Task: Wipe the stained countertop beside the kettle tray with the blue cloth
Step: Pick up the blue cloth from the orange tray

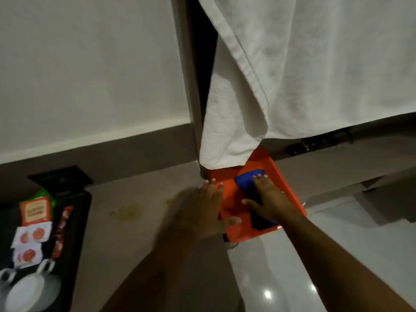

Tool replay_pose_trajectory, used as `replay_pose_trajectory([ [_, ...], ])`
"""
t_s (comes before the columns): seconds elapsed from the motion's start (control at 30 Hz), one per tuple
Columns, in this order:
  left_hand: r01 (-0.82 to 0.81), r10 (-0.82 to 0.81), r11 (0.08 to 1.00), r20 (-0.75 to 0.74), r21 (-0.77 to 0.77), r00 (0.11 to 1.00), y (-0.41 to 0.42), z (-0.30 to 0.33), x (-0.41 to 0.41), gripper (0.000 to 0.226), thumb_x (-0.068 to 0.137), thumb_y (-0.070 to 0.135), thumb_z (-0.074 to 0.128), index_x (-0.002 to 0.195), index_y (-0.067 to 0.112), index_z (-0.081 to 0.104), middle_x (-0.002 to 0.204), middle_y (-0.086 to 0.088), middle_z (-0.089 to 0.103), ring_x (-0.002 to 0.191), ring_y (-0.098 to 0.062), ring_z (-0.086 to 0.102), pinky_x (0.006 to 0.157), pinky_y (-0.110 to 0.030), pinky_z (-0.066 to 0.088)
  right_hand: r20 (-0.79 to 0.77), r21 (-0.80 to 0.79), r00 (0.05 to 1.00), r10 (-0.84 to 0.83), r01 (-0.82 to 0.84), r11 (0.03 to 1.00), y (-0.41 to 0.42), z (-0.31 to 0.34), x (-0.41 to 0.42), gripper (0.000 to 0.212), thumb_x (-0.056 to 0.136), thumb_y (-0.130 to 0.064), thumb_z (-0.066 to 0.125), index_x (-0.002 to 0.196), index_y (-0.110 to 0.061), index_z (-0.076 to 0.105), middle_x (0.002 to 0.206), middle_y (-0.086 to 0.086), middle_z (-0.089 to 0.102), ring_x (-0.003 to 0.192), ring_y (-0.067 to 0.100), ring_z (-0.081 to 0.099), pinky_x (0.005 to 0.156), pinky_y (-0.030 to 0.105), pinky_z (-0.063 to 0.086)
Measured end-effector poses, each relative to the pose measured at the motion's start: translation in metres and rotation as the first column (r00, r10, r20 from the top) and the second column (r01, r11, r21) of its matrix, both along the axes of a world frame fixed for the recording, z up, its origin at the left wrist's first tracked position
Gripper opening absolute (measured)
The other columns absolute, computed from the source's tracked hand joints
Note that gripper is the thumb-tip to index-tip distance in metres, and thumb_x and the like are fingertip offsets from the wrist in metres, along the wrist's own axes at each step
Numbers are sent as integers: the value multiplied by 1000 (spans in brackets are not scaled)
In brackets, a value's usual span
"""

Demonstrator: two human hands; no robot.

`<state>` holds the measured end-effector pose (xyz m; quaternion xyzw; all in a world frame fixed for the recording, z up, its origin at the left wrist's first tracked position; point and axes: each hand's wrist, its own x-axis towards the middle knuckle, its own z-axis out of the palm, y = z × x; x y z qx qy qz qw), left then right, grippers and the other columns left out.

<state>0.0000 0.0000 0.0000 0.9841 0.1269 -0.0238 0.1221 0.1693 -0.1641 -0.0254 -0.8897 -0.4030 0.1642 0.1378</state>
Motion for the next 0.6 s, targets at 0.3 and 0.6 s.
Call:
replay_pose_trajectory([
  [0.3, 38, -33, 999, -284, 12, 958, -26, -46, 47, 140, 50, 100, -3, 154, 6, -7, 165, -18, -9, 152, -32, -11, 123, -46, -7, 93, -29, 993, 76, -74, 997, 15, -79, 34, 84, 85, -68, 19, 151, -15, 14, 159, 15, 6, 146, 31, 1, 115, 47, 0],
  [0.6, 67, -27, 992, -334, 108, 942, -33, -53, 49, 139, 51, 98, 4, 152, 5, -16, 163, -19, -19, 150, -34, -20, 120, -50, -16, 85, 51, 996, 3, -7, 999, 21, -85, 34, 57, 95, -21, 42, 148, -10, 23, 157, 19, 17, 145, 37, 12, 116, 49, 4],
])
